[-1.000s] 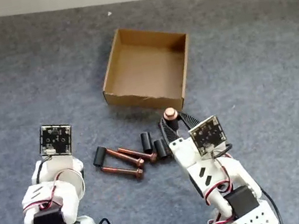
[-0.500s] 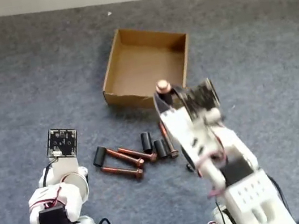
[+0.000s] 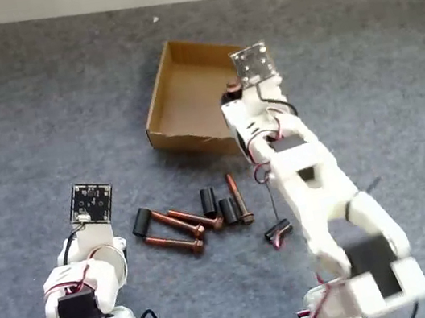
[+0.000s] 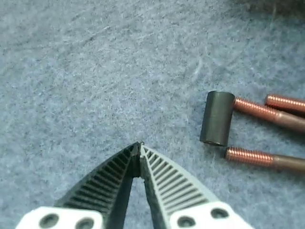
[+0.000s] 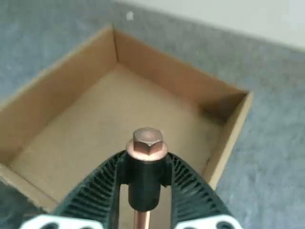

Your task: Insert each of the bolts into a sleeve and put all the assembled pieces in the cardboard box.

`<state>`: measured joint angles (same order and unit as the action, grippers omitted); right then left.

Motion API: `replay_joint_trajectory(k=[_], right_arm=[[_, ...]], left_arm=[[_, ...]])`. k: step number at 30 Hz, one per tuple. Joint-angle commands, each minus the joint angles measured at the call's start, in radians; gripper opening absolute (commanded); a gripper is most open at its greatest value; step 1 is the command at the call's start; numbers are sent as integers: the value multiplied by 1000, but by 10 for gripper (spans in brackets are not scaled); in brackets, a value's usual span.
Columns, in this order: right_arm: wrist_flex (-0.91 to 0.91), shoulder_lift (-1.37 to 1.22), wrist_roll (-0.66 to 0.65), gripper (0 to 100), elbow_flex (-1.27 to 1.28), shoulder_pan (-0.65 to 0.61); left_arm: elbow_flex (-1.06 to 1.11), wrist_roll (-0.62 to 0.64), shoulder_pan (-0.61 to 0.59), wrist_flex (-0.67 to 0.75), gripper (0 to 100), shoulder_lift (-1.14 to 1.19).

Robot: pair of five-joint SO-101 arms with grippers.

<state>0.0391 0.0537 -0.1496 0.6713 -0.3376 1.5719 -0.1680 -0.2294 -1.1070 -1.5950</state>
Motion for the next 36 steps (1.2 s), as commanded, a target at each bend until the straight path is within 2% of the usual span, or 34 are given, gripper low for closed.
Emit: replay_joint_trajectory(k=[1,4,7,15,21,24,28,36], right_arm=[[-39,-58,-5,15,-107,13],[-22,-58,-3,74,-107,13],[110,-56,64,113,-157,12],[788,22,226,114,-444,-36],[1099,120,232,114,-472,-183],[1133,120,233,113,-406,-237],[1092,120,233,113,-269,-300],[955,119,233,113,-97,-312]], left_arm=[[1,-11,-15,37,6,-5],[1,-11,-16,37,6,-5],[1,-11,-16,37,6,-5],[1,-11,-16,37,6,-5],[1,-11,-16,37,6,-5],[1,-11,-16,37,6,-5],[2,-11,-16,34,6,-5],[2,-11,-16,32,6,-5]])
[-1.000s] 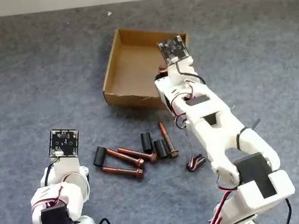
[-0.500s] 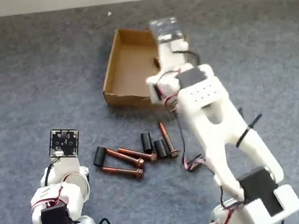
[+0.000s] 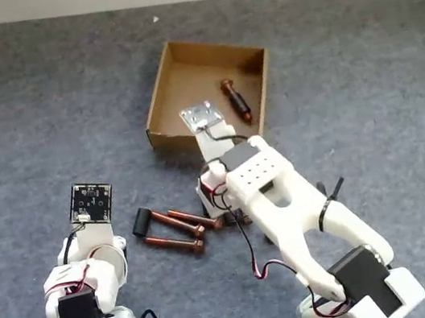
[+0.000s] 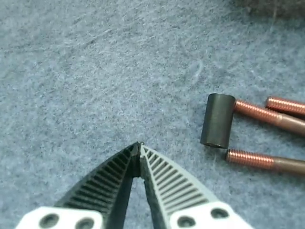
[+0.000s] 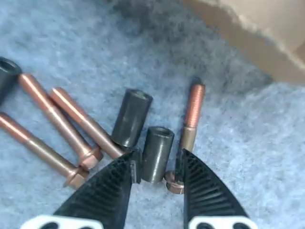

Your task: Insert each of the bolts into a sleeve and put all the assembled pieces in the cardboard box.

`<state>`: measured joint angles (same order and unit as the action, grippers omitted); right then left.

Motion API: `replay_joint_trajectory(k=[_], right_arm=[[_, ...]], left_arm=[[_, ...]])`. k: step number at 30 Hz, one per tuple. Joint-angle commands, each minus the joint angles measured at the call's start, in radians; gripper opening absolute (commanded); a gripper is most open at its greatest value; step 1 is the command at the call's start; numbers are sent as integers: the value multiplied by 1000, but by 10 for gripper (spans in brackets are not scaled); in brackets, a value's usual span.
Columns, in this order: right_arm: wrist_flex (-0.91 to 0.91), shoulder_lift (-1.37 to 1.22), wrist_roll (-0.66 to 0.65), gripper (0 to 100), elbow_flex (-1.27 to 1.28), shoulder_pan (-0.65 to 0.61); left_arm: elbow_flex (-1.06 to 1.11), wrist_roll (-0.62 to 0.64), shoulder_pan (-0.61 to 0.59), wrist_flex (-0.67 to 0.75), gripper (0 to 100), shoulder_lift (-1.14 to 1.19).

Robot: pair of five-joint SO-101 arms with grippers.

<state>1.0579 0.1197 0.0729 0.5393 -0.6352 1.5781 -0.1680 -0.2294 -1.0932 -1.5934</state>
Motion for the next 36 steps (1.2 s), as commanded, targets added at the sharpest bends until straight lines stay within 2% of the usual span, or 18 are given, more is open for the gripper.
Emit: replay_joint_trajectory(k=[1,15,19,23,28,31,34,36], right_arm=[[-74,53,11,113,47,-15],[-90,-179,12,110,79,-16],[-85,-147,5,2,79,-18],[-19,-22,11,3,79,-18],[50,255,11,3,87,-10],[48,409,15,3,116,-10],[8,542,75,3,205,-4],[-51,613,115,3,268,25]], left_arm=[[-4,-11,-16,18,6,-7],[-4,-11,-16,18,6,-7],[-4,-11,-16,18,6,-7],[-4,-11,-16,18,6,-7],[-4,-11,-16,23,6,-7],[-15,-11,-16,23,7,-7],[-42,-15,-15,20,7,-7],[-71,-104,-12,17,7,-7]])
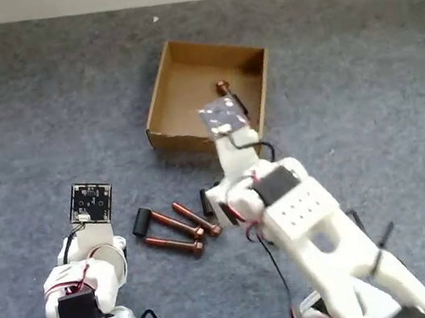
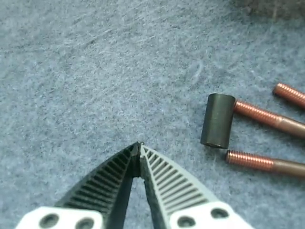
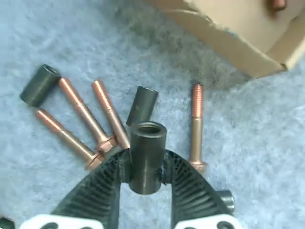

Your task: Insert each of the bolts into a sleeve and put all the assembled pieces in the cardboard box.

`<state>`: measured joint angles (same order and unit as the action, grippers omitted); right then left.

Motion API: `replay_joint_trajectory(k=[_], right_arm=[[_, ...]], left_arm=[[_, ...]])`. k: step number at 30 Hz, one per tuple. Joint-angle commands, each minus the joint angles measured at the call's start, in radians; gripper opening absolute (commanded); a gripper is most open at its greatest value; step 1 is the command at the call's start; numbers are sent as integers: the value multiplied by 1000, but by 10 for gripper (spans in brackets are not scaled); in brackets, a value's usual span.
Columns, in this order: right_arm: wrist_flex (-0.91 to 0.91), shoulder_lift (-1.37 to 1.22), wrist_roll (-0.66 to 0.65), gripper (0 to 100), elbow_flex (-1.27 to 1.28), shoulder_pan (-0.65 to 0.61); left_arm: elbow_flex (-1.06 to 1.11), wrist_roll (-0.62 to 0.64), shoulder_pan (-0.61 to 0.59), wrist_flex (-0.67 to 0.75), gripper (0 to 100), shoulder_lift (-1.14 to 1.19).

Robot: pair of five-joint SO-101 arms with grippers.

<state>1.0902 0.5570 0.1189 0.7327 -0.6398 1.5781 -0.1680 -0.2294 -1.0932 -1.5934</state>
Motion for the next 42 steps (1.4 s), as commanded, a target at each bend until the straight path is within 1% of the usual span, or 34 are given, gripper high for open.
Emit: replay_joint_trajectory(k=[1,3,6,8,9,12,14,17,18,20,22,24,26,34,39,42], right_arm=[[-128,209,91,3,108,51],[-228,271,140,3,183,108],[-352,340,189,3,286,186],[-423,374,219,3,348,222],[-455,389,233,3,372,237],[-535,418,265,3,418,285],[-572,427,285,3,429,320],[-611,424,322,3,433,374],[-621,424,331,3,435,390],[-630,424,342,3,435,420],[-630,424,342,3,435,441],[-630,424,342,3,435,452],[-630,426,342,3,435,456],[-630,424,339,3,435,456],[-628,424,339,3,435,456],[-628,424,336,3,435,456]], left_arm=[[-87,-166,-12,17,7,-7],[-133,-252,-12,17,7,-5],[-246,-270,-12,2,7,5],[-332,-281,-8,-54,7,5],[-374,-305,1,-87,7,7],[-473,-385,82,-203,7,15],[-521,-419,148,-265,7,61],[-572,-451,242,-307,8,189],[-581,-479,275,-308,8,237],[-585,-555,346,-308,17,323],[-585,-606,401,-304,68,400],[-588,-612,441,-304,127,466],[-588,-617,481,-295,159,532],[-572,-618,639,-141,158,803],[-570,-621,664,-32,158,963],[-568,-674,656,15,157,1058]])
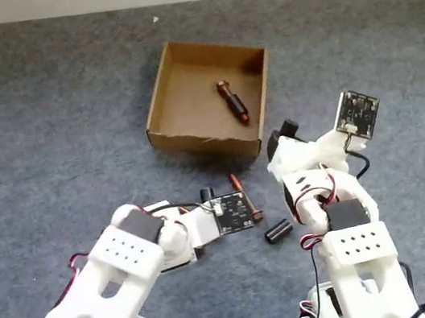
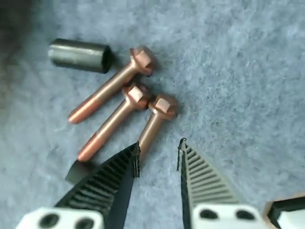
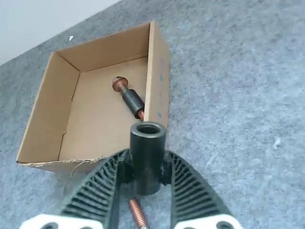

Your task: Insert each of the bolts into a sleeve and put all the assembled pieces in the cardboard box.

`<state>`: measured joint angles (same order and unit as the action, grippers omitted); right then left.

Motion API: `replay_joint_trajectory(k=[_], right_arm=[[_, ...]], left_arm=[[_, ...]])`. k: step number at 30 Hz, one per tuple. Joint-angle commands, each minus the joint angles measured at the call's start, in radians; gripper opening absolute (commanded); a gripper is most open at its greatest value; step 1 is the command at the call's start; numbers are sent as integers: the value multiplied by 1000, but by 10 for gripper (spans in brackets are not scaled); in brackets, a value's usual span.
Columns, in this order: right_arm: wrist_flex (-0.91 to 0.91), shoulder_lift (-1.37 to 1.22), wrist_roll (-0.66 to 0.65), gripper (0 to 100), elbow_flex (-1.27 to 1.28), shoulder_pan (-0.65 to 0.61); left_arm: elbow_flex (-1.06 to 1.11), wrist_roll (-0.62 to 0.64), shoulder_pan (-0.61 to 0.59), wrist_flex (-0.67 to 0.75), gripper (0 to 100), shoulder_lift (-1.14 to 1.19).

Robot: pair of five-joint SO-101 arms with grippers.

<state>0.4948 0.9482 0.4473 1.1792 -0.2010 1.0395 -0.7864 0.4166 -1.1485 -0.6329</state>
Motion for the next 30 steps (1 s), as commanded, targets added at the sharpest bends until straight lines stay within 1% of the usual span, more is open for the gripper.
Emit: replay_joint_trajectory(k=[1,6,8,11,19,21,24,25,28,30], right_arm=[[-33,33,8,3,-12,18],[-33,33,6,3,-12,18],[-33,33,6,3,-10,18],[-33,33,6,3,-10,18],[-33,33,5,3,-10,18],[-33,33,5,3,-10,18],[-33,33,5,3,-10,18],[-33,33,5,3,-10,18],[-30,39,5,3,-10,19],[-28,45,5,3,-10,44]], left_arm=[[-30,-63,10,87,157,128],[-31,-66,8,218,157,265],[-36,-64,8,245,157,306],[-62,-64,8,247,152,335],[-67,-64,18,249,7,352],[-67,-64,16,245,6,348],[-56,-60,16,236,5,292],[-51,-38,16,216,5,257],[-44,35,10,164,5,110],[-45,61,8,107,5,-13]])
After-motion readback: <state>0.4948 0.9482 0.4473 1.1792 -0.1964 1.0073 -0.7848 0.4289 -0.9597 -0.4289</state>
